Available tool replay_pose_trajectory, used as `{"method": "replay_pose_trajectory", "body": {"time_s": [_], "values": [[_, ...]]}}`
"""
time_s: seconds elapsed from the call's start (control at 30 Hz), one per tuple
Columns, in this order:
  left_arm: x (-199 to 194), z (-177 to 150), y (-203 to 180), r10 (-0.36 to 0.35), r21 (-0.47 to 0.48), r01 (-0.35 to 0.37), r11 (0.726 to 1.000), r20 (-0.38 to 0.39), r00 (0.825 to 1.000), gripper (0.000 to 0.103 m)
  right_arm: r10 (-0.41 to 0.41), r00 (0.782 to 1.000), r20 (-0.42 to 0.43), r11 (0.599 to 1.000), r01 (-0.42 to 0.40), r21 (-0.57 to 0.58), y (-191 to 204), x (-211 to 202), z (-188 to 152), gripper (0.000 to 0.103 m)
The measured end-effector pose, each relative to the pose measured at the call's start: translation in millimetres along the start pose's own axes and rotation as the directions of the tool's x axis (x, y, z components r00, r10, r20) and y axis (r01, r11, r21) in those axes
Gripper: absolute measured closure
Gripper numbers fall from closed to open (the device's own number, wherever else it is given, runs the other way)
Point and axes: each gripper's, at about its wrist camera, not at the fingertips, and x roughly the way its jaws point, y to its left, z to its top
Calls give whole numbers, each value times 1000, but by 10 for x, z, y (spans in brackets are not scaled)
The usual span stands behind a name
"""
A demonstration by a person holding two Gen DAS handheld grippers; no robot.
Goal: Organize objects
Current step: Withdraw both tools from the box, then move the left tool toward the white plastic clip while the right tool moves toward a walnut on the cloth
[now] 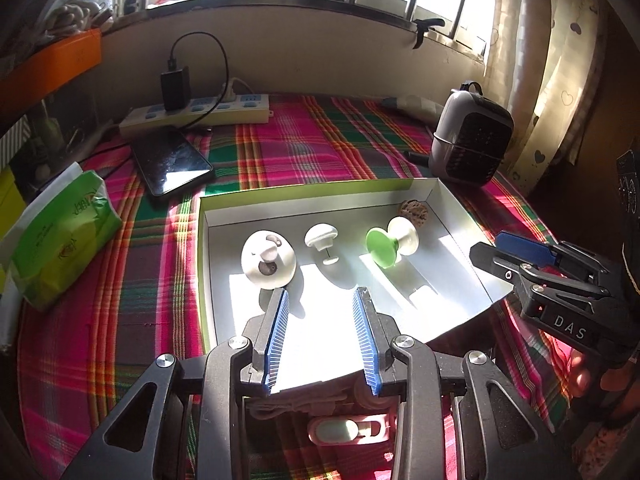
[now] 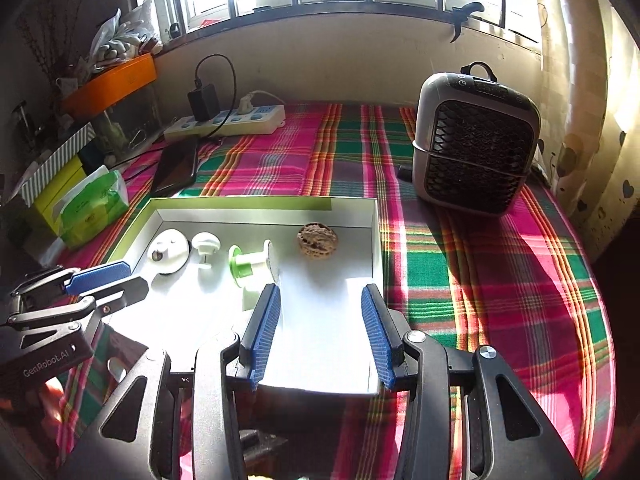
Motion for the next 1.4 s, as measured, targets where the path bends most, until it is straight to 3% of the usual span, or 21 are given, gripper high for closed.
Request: {"method": "replay_pose_trajectory", "body": {"time_s": [0.3,0.67,1.03,1.17,1.4], "values": [[-223,-217,66,22,-17,-21,1000,23,1000,72,5,1000,20,1000,-6,14,-21,-226,-259,60],[-330,-468,16,-20,-14,20,1000,8,1000,72,23,1000,9,1000,-23,-17,66,-384,-597,60],[-287,-600,18,-28,-17,28,999,-18,999,72,59,998,-22,998,-59,-28,150,-402,-846,60],[-208,-648,15,-57,-21,56,998,-54,997,72,73,997,-23,997,-74,-29,183,-405,-887,57],[-200,-669,-15,-79,-23,78,997,-54,995,72,90,995,-32,995,-92,-41,247,-413,-930,57]]}}
